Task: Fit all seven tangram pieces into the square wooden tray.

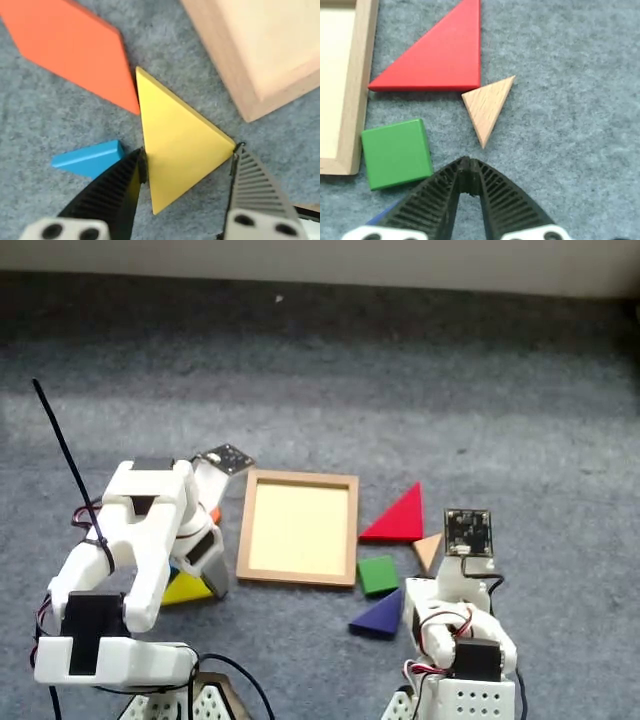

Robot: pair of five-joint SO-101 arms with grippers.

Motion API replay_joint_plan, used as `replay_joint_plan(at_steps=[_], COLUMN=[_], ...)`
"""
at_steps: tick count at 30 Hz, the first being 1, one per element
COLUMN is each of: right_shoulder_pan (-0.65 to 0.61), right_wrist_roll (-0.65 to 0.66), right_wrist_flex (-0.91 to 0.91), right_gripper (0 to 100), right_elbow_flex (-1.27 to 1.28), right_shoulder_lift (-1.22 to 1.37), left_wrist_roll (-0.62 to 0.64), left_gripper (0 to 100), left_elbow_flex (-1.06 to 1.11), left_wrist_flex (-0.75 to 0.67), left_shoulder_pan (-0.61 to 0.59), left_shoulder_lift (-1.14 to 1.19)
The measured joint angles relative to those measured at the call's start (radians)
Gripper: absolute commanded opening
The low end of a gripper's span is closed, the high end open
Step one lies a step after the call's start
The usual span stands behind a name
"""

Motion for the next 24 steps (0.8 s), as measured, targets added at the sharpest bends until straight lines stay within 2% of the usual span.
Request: replay_joint_plan(at_steps=[4, 8, 12, 18, 24], right_shoulder_pan=[0.0, 0.0, 0.0, 0.0, 0.0], right_wrist_roll=[0.0, 0.0, 0.0, 0.0, 0.0], right_wrist_flex=[0.0, 0.0, 0.0, 0.0, 0.0], right_gripper=[0.9, 0.9, 0.9, 0.9, 0.9], right_elbow_flex=[0.0, 0.0, 0.0, 0.0, 0.0], right_shoulder_lift=[0.0, 0.0, 0.0, 0.0, 0.0], left_wrist_roll=[0.017, 0.017, 0.015, 0.015, 0.052], left_gripper=[26, 31, 31, 31, 32], left_elbow_flex=[0.017, 0.121, 0.236, 0.242, 0.181], left_wrist_flex=[0.0, 0.0, 0.0, -0.026, -0.054], left_shoulder_pan=[0.0, 0.0, 0.0, 0.002, 0.002], left_shoulder_lift=[-0.072, -0.25, -0.384, -0.397, -0.299])
